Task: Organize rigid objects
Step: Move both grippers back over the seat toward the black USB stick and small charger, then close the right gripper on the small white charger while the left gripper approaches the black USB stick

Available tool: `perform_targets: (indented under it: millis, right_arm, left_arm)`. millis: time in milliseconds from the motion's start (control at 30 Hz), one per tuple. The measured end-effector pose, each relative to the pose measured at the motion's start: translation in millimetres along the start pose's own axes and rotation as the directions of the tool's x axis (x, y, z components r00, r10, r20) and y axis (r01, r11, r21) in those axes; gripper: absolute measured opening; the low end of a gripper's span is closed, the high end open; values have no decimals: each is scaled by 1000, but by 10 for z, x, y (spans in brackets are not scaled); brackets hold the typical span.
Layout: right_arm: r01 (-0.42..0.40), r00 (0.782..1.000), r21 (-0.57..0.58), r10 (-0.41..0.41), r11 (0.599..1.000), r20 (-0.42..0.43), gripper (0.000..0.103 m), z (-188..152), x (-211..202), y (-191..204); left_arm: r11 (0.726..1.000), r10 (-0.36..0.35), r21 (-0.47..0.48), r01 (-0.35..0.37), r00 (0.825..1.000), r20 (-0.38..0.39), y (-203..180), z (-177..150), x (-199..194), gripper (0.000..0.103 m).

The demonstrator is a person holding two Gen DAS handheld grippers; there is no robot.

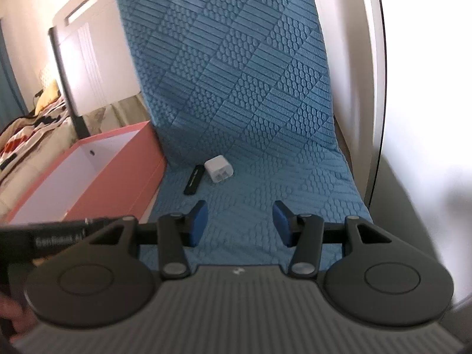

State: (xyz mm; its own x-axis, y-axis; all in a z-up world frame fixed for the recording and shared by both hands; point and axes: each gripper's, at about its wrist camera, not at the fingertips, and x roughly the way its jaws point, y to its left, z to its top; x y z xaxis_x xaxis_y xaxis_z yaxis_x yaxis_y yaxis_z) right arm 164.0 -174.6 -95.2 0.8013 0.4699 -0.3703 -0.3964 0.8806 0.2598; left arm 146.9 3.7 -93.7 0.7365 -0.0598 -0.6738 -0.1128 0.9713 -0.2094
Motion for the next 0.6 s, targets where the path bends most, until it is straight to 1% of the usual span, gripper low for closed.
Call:
perform_targets:
  millis: [133, 267, 367, 533, 600]
  right_arm:
    - [-42, 998, 23, 43, 999, -38, 53, 117, 260, -48]
    - [-59, 996, 6, 59, 998, -67, 53, 248, 533, -43]
    - [-87, 992, 11, 88, 996, -91, 53, 357, 738, -44]
    - [-117, 985, -35, 111, 992, -134, 52, 528, 1084, 41]
    - [-127, 981, -54, 118, 990, -155, 52, 579, 1226, 79]
  left_arm:
    - [1000, 5, 3, -4, 1000, -8, -15, 71, 218, 53]
    - [1000, 13, 7, -13, 1000, -13, 4, 144, 425, 53]
    - [1000, 26, 5, -26, 1000, -15, 34, 200, 579, 52]
    - [999, 42, -2, -42, 999, -18, 108, 297, 825, 51]
    - [999, 52, 9, -51, 999, -14, 129, 334, 917, 49]
